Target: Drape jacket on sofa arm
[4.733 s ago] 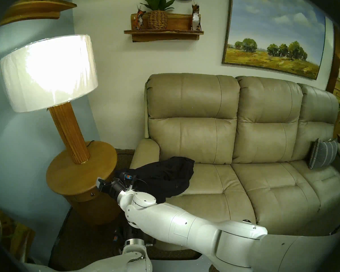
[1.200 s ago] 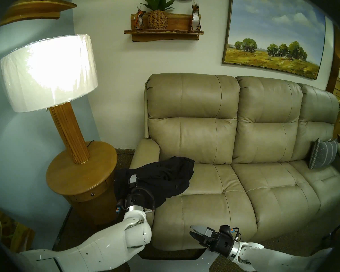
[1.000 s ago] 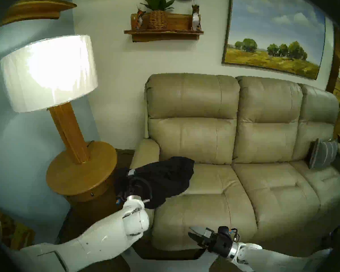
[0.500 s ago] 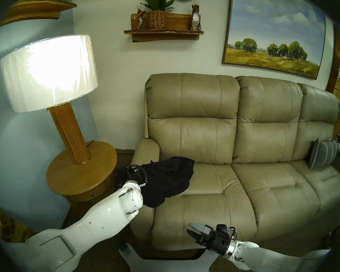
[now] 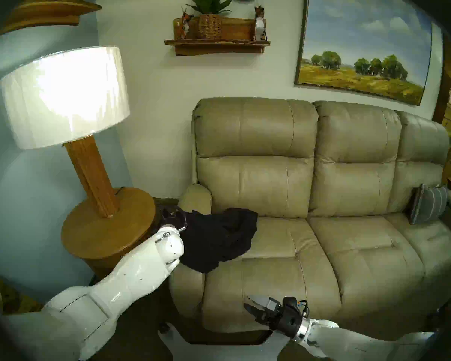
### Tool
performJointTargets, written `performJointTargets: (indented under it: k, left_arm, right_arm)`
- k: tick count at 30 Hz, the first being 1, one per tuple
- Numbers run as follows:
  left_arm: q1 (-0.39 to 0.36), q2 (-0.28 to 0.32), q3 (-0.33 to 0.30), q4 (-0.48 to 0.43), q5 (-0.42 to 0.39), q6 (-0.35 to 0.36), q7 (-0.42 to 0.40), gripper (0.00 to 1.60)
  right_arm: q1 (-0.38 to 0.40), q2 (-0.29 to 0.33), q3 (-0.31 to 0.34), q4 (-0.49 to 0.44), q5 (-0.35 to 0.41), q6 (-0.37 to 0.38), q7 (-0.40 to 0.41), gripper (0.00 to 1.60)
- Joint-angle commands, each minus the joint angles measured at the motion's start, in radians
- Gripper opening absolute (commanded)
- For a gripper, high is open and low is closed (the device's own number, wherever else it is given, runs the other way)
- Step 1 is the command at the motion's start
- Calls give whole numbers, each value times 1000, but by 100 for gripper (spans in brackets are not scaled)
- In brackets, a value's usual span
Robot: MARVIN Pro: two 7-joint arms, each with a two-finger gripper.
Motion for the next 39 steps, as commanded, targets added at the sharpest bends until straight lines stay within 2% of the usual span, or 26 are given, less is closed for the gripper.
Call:
performJointTargets:
  k: [1,2,7,9,10,15,17,19,22,23,24,25,29,31,34,36,38,39]
  left_arm:
    - [-104,-24,-60,150,-29,-13,-14,0]
    - [-92,-8,-64,142,-30,-22,-11,0]
    - [-115,-8,-86,260,-41,-19,-37,0]
    - [-111,3,-91,266,-42,-24,-46,0]
    - [-126,-3,-87,307,-35,-21,-58,0]
    - [-146,-15,-98,386,-40,0,-107,0]
    - [-144,-23,-100,403,-38,27,-148,0]
    - [-143,-30,-96,419,-38,88,-180,0]
    - [-127,-44,-79,396,-19,137,-217,0]
    - [-119,-48,-77,382,-15,149,-231,55]
    - [-117,-57,-63,377,-3,138,-247,79]
    - [-110,-63,-64,366,-3,143,-256,160]
    - [-66,-79,-52,298,9,123,-302,160]
    - [-36,-85,-36,254,25,87,-332,160]
    - [-10,-95,-26,226,32,79,-347,160]
    - [24,-80,-25,165,38,35,-378,160]
    - [26,-82,-25,164,40,26,-388,160]
    - [41,-73,-25,132,40,5,-393,160]
  right_arm:
    - [5,-7,0,9,-4,-4,43,160]
    - [5,-8,0,12,-5,-3,45,160]
    - [8,-15,-6,24,-16,-3,60,160]
    - [9,-17,-8,29,-19,-3,66,160]
    - [9,-18,-9,32,-21,-3,68,160]
    - [10,-22,-13,52,-29,-5,92,160]
    - [12,-26,-14,63,-33,-6,104,160]
    - [17,-32,-17,79,-40,-9,121,160]
    - [26,-46,-21,103,-49,-12,138,160]
    - [29,-51,-22,109,-51,-13,141,160]
    - [32,-56,-23,116,-54,-14,144,160]
    - [35,-61,-24,123,-57,-15,147,160]
    - [41,-70,-26,137,-65,-19,157,160]
    - [43,-71,-23,142,-67,-22,160,160]
    - [44,-69,-20,143,-68,-22,162,160]
    - [46,-71,-18,153,-69,-27,176,160]
    - [46,-71,-17,154,-70,-29,180,160]
    - [46,-71,-16,157,-71,-32,186,160]
